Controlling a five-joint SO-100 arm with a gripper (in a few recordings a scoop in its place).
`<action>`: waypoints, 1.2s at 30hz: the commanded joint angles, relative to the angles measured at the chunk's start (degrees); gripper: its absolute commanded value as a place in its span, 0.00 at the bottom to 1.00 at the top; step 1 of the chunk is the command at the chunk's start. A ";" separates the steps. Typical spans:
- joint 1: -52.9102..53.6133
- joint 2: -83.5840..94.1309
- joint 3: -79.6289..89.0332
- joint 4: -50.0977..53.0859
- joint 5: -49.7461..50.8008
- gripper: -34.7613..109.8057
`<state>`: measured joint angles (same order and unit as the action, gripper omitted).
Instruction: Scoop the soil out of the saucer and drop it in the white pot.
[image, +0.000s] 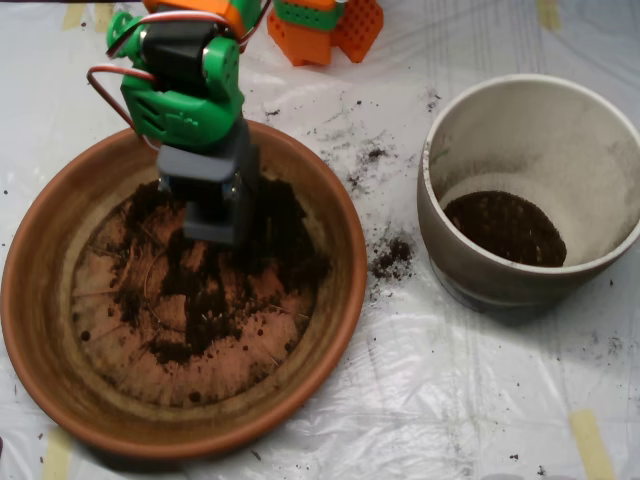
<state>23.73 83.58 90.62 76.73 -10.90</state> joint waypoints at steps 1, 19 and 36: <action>-1.58 5.19 -5.98 2.46 0.62 0.24; -26.10 7.56 -45.00 26.19 4.04 0.24; -46.14 -1.58 -50.89 25.14 1.23 0.30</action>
<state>-21.01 80.51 43.68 101.95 -8.53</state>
